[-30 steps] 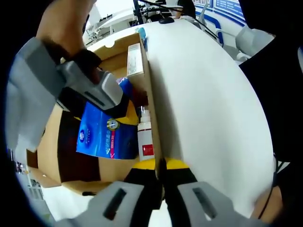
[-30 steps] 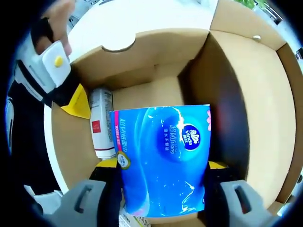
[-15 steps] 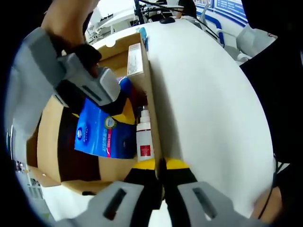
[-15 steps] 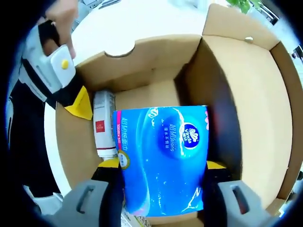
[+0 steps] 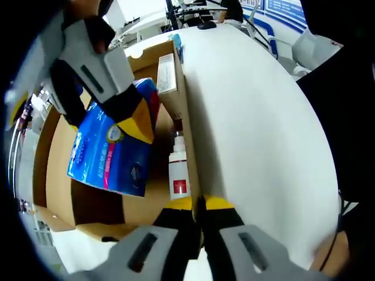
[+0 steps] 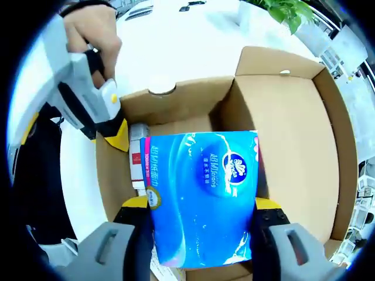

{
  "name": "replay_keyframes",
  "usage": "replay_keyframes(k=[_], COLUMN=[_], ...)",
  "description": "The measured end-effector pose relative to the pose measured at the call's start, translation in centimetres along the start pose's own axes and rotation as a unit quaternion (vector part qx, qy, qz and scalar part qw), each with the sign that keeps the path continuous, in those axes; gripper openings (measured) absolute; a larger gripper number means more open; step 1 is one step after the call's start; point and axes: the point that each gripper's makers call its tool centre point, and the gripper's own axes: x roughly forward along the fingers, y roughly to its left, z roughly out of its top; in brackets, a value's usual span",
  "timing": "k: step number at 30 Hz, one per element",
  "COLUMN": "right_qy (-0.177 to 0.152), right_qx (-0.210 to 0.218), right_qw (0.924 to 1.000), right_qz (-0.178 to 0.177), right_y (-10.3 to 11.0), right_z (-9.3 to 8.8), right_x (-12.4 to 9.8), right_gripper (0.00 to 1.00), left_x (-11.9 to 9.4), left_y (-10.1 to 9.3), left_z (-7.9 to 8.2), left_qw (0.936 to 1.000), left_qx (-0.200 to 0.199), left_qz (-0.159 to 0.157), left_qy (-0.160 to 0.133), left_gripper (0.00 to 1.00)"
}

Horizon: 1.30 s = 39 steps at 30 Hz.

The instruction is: Operate the shoe box by opening the lid, removing the specified soft item, and placing it in the target area until the item is outside and the box remains undamaged.

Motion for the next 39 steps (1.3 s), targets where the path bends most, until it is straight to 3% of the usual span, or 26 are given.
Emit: replay_keyframes(k=[12,22,32,39], right_qy=[-0.007,-0.037,-0.037,-0.053], right_qx=[-0.025,-0.021,0.005,0.022], right_qw=[0.9993,0.9976,0.9967,0.9947], right_qz=[-0.028,-0.055,-0.072,-0.085], right_y=[-0.1,-0.2,0.2,-0.8], right_z=[-1.3,-1.5,-4.8,-6.1], right_x=[-3.0,-6.9,-10.1,-12.4], right_gripper=[0.66,0.66,0.66,0.66], left_x=[0.1,0.1,0.0,0.0], left_y=[-0.2,-0.4,-0.3,-0.3], left_z=[0.1,0.1,0.2,0.2], left_qw=[1.0,1.0,1.0,1.0], left_qx=[-0.001,-0.001,-0.001,-0.001], left_qz=[0.0,0.0,0.0,0.001], left_qy=[0.0,0.0,0.0,0.0], left_gripper=[0.03,0.03,0.03,0.03])
